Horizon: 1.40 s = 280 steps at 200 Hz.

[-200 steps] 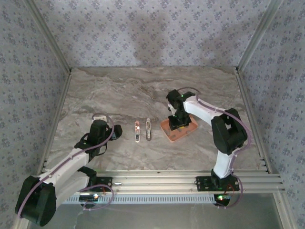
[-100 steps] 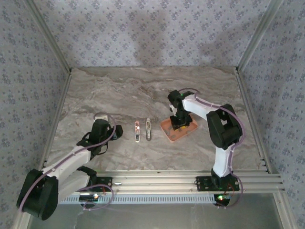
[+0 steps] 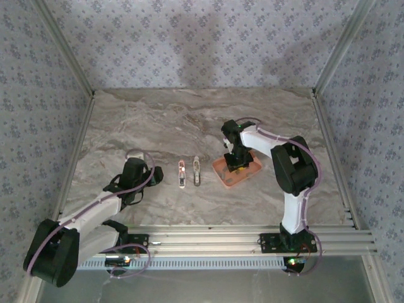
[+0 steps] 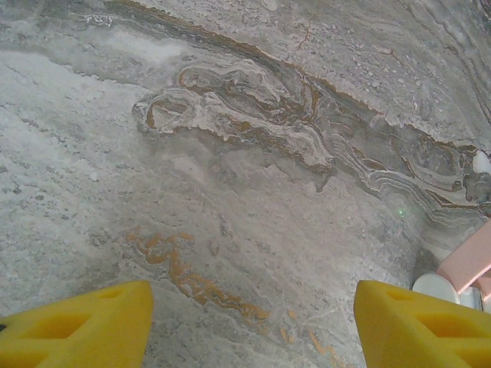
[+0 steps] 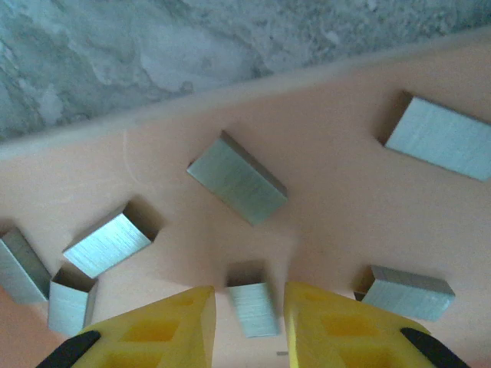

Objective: Load the staples into the stapler

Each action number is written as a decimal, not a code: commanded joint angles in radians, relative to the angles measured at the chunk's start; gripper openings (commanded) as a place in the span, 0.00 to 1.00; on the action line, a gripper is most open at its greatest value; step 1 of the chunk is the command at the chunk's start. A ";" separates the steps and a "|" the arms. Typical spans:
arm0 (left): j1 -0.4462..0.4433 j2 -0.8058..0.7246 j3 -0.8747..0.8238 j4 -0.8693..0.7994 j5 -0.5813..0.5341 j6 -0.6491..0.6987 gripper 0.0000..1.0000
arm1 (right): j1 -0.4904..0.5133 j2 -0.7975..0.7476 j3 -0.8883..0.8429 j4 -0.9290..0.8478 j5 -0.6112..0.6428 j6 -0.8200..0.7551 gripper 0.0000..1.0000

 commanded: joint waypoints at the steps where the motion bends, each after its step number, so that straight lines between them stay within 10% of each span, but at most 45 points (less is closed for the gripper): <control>1: 0.005 -0.006 0.024 0.029 0.013 -0.009 0.70 | -0.011 0.024 0.000 0.017 0.009 -0.002 0.28; 111: 0.005 -0.023 0.021 0.017 0.014 -0.008 0.70 | -0.009 0.042 -0.036 0.065 0.066 0.023 0.23; 280: 0.004 -0.135 -0.054 0.123 0.080 0.006 0.71 | -0.006 -0.360 -0.363 0.418 0.034 0.219 0.20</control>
